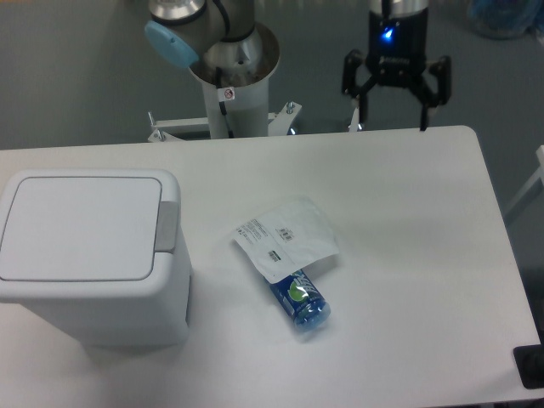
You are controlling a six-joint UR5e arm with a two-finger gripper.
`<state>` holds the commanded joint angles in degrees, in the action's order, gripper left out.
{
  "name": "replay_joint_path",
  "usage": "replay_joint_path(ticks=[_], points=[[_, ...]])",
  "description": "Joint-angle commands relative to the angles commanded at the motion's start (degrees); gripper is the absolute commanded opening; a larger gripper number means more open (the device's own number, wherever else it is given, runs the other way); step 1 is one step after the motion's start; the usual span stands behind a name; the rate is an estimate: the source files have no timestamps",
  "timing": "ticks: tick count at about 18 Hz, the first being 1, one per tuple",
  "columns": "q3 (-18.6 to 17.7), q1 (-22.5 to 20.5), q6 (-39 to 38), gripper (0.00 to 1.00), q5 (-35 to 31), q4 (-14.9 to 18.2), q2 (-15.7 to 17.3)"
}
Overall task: Open the trash can
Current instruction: 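Move the open gripper down toward the white trash can lid, then lower the gripper finger onto the lid's grey hinge edge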
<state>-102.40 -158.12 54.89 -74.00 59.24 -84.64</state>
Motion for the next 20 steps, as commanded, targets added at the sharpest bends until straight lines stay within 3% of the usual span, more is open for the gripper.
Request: replay_joint_path(ticks=[7,11,14,20], points=[[5.3,8.2,-25.9,1.0,0.3,-1.5,-3.2],[5.7,13.6,-36.4,1.0,0.3,-6.1,-4.6],[5.9,16.9,-41.0,1.0,0.7,-7.8,-5.4],[7.3,18.3,-48.7,1.0,6.5,-9.1,-6.1]])
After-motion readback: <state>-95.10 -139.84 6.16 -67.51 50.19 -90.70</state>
